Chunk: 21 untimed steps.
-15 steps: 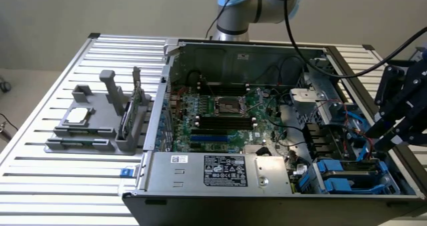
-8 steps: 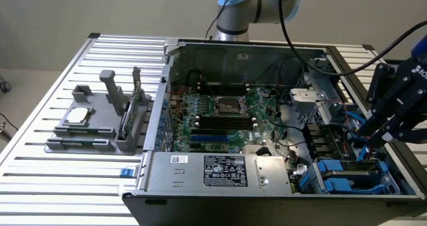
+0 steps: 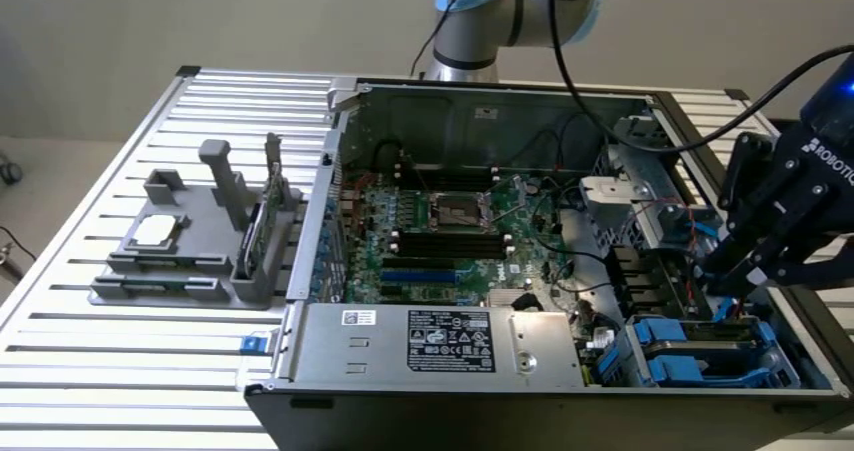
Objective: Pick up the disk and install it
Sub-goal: 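Insert the second disk wire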
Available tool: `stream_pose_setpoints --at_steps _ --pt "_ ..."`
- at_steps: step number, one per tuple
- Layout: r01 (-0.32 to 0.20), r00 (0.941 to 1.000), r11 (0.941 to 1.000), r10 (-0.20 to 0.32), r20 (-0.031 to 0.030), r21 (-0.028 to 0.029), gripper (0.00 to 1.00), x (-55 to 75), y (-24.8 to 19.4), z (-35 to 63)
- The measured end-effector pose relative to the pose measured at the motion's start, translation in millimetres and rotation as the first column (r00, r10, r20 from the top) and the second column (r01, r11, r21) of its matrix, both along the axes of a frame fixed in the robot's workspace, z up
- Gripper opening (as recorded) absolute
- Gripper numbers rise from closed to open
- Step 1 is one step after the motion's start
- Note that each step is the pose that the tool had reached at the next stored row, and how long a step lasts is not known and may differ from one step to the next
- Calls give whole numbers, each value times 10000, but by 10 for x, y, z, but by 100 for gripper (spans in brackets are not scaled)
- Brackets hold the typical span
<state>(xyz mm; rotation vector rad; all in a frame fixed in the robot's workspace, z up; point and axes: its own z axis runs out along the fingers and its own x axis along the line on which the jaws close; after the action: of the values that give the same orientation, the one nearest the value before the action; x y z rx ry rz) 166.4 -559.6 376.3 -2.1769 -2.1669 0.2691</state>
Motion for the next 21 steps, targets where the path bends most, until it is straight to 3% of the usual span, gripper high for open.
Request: stream_pose_setpoints --at_steps 4,11,21 --pt "1 10000 10000 -1 13 6 31 -1 8 -37" --pt "18 10000 10000 -19 75 66 31 -13 20 -39" --pt "101 9996 9999 -104 252 96 31 -35 30 -85"
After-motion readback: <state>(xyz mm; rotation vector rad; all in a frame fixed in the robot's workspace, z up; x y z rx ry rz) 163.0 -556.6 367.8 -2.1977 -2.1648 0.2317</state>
